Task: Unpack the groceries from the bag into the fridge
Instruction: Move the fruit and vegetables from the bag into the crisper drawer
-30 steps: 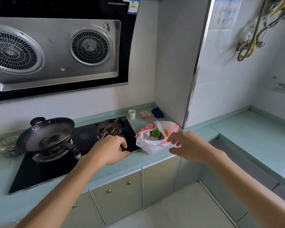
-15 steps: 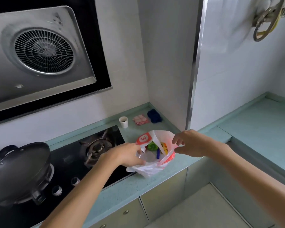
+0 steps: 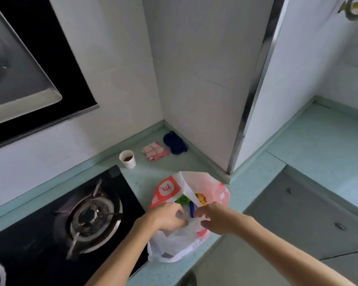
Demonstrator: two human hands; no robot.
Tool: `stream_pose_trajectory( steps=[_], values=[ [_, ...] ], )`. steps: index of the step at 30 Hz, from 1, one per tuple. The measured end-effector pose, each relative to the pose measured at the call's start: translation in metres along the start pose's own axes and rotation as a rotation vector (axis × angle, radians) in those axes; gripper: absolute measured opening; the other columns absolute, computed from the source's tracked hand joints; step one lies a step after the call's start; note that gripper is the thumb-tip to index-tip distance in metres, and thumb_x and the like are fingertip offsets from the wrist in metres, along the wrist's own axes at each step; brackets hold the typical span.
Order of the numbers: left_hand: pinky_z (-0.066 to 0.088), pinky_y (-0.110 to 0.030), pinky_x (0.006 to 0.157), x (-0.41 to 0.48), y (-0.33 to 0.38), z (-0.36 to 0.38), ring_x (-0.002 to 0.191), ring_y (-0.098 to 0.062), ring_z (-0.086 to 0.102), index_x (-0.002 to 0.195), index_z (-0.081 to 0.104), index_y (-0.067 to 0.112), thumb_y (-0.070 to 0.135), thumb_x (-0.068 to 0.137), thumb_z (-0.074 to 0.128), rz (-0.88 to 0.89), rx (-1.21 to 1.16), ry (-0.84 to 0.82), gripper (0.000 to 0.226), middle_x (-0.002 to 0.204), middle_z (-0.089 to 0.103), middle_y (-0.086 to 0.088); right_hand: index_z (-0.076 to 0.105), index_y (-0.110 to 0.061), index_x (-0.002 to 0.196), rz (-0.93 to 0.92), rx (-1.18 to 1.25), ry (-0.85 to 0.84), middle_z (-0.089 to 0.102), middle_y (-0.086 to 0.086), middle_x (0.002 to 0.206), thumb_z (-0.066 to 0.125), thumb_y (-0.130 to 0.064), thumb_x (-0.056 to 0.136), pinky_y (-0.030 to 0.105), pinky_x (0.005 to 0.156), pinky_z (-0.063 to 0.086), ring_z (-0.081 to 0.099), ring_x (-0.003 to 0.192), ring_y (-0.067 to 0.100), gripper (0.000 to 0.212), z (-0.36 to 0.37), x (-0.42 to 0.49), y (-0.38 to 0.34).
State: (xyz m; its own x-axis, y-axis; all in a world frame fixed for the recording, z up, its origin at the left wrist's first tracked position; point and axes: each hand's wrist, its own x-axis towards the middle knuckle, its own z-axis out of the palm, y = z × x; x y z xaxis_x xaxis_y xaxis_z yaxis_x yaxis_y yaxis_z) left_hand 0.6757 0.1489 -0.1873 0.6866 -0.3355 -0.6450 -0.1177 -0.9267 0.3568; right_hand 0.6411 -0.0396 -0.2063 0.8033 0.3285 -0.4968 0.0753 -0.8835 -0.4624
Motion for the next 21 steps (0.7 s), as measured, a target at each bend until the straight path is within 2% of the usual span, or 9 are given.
stream_pose_trajectory(
  steps=[3, 6, 10, 14, 17, 19, 21],
  values=[
    [0.049, -0.038, 0.098, 0.039, -0.009, -0.011, 0.120, -0.022, 0.057, 0.135, 0.057, 0.019, 0.041, 0.094, 0.056, 0.063, -0.003, -0.015, 0.046, 0.136, 0.059, -0.002, 0.051, -0.028, 0.138, 0.106, -0.024, -0.090, 0.055, -0.001, 0.136, 0.049, -0.014, 0.095, 0.032, 0.101, 0.043, 0.055, 0.121, 0.020, 0.045, 0.006, 0.027, 0.011],
    [0.050, -0.039, 0.097, 0.075, -0.022, -0.019, 0.117, -0.023, 0.059, 0.130, 0.060, 0.020, 0.041, 0.092, 0.057, 0.076, -0.028, -0.002, 0.043, 0.132, 0.060, -0.003, 0.052, -0.027, 0.138, 0.212, -0.076, -0.093, 0.054, 0.002, 0.138, 0.050, -0.019, 0.093, 0.031, 0.103, 0.040, 0.049, 0.127, 0.021, 0.045, -0.002, 0.046, 0.029],
    [0.043, -0.036, 0.103, 0.113, -0.046, -0.029, 0.124, -0.026, 0.052, 0.136, 0.056, 0.022, 0.040, 0.091, 0.061, 0.108, -0.018, 0.079, 0.049, 0.134, 0.053, -0.007, 0.052, -0.021, 0.138, 0.250, -0.218, 0.017, 0.045, 0.005, 0.143, 0.053, -0.028, 0.092, 0.031, 0.112, 0.023, 0.033, 0.138, 0.025, 0.046, -0.027, 0.065, 0.048],
    [0.042, -0.037, 0.106, 0.136, -0.062, -0.039, 0.131, -0.028, 0.048, 0.147, 0.041, 0.021, 0.040, 0.091, 0.061, 0.132, -0.042, 0.092, 0.063, 0.143, 0.046, -0.009, 0.042, -0.017, 0.145, 0.252, -0.185, 0.192, 0.021, 0.010, 0.159, 0.056, -0.026, 0.093, 0.038, 0.118, 0.020, 0.018, 0.147, 0.031, 0.054, -0.046, 0.086, 0.050],
    [0.039, -0.040, 0.109, 0.149, -0.061, -0.038, 0.137, -0.028, 0.042, 0.151, 0.032, 0.016, 0.038, 0.092, 0.062, 0.128, -0.064, 0.108, 0.070, 0.149, 0.041, -0.009, 0.028, -0.015, 0.152, 0.219, -0.114, 0.304, 0.013, 0.009, 0.163, 0.058, -0.018, 0.092, 0.038, 0.119, 0.021, 0.010, 0.151, 0.026, 0.067, -0.055, 0.105, 0.045],
    [0.043, -0.038, 0.104, 0.153, -0.056, -0.036, 0.133, -0.026, 0.046, 0.149, 0.034, 0.016, 0.034, 0.091, 0.066, 0.145, -0.128, 0.199, 0.068, 0.147, 0.043, -0.008, 0.022, -0.014, 0.154, 0.210, -0.109, 0.308, 0.008, 0.007, 0.164, 0.057, -0.011, 0.090, 0.036, 0.118, 0.022, 0.005, 0.151, 0.024, 0.073, -0.061, 0.118, 0.042],
    [0.052, -0.030, 0.090, 0.155, -0.052, -0.032, 0.115, -0.021, 0.057, 0.134, 0.050, 0.016, 0.026, 0.088, 0.070, 0.221, -0.236, 0.421, 0.051, 0.132, 0.053, -0.007, 0.016, -0.015, 0.155, 0.215, -0.094, 0.278, 0.004, 0.005, 0.164, 0.054, -0.002, 0.089, 0.035, 0.117, 0.022, 0.002, 0.151, 0.022, 0.078, -0.066, 0.129, 0.041]
  ],
)
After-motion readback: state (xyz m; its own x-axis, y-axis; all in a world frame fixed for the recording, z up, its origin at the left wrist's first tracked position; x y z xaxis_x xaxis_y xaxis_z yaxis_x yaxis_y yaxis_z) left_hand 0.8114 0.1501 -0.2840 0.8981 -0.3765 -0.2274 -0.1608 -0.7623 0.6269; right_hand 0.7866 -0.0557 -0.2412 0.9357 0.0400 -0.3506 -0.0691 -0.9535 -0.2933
